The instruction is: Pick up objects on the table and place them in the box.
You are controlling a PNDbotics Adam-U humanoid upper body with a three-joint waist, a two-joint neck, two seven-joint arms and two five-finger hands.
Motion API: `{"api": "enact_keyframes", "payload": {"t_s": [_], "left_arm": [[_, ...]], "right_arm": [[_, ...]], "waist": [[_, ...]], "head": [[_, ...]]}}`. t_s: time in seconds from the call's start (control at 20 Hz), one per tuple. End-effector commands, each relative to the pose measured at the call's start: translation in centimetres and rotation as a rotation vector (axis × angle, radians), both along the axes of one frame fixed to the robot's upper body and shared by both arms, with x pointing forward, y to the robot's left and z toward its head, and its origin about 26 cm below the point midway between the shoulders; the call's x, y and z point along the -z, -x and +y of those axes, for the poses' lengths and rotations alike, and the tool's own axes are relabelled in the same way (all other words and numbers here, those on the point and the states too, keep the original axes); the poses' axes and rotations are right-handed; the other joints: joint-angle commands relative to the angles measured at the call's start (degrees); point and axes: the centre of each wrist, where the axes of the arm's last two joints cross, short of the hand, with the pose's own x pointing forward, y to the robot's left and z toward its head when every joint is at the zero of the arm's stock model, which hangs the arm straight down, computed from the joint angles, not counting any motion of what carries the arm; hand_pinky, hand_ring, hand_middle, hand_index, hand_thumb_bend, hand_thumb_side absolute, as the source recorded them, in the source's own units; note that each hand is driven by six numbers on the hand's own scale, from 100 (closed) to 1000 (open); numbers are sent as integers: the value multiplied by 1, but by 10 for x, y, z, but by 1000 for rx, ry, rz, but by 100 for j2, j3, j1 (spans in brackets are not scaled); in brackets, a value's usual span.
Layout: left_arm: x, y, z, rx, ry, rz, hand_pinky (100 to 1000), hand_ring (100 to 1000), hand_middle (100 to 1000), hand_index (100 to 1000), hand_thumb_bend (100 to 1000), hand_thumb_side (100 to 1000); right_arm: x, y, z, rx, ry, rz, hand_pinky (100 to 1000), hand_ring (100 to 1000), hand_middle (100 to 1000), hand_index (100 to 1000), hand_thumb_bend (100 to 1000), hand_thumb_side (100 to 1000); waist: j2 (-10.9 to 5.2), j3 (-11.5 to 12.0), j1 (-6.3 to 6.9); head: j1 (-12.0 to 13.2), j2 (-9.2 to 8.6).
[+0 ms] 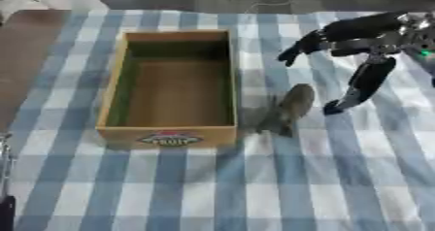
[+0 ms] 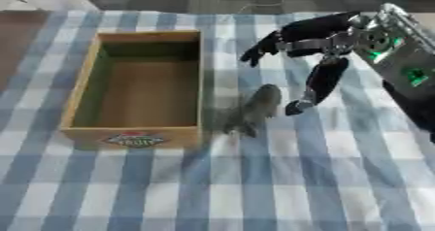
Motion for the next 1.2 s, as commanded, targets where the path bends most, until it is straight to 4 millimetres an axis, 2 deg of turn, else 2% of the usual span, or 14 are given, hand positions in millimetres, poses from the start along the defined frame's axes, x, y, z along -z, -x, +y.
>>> {"api": "enact_keyframes", "payload": {"t_s": [0.05,0.25,0.85,1.2], "left_arm": [[-7,3,1,7,-8,-27,823,835,778,728,100,621],[-7,3,1,8,-6,-27,823,835,778,728,100,620],[-7,3,0,12,-4,-28,824,836,779,726,100,619],[-8,3,-1,15,-6,-30,824,836,779,725,100,619]], "right_arm": [[-6,-2,-1,-53,94,12,858,928,842,1000,510,122],[2,-6,-1,-54,114,27,860,931,850,1000,470,100],[12,-13,7,-86,140,43,853,925,826,982,483,100],[15,-14,10,-92,140,53,842,911,778,943,463,100]], "waist": [[-98,18,-2],[-88,20,-2],[-64,52,-14],[-54,65,-28]], "head": [[-17,-42],[-22,-58],[-30,-66],[-24,-74]]}}
